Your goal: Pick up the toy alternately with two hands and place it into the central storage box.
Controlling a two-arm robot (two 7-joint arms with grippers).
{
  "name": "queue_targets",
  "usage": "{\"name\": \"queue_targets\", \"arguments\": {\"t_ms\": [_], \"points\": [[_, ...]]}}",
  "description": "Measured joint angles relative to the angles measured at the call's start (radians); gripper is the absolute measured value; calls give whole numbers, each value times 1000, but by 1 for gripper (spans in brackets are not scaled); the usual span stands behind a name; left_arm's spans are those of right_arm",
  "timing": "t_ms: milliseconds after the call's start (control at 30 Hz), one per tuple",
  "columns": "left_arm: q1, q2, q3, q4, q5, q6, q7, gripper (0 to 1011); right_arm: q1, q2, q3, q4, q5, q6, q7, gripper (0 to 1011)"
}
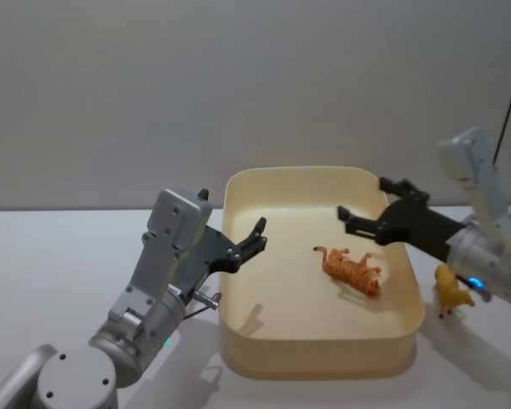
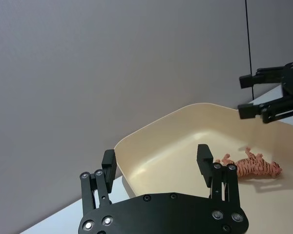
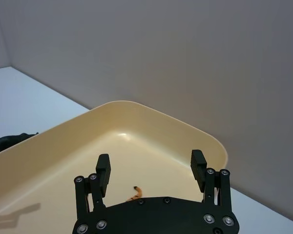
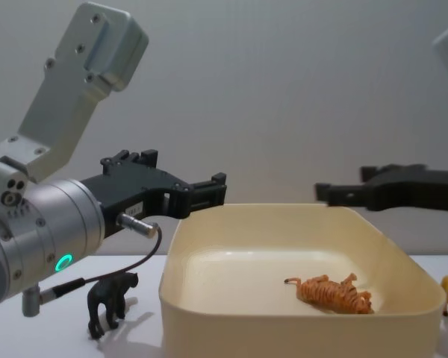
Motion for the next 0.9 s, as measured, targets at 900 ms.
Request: {"name": "queue_targets", "arguments": {"t_ms": [900], "points": [[0, 0, 0, 0, 0, 0, 0, 1002, -433, 258, 205, -430, 201, 40, -215, 1001]]}}
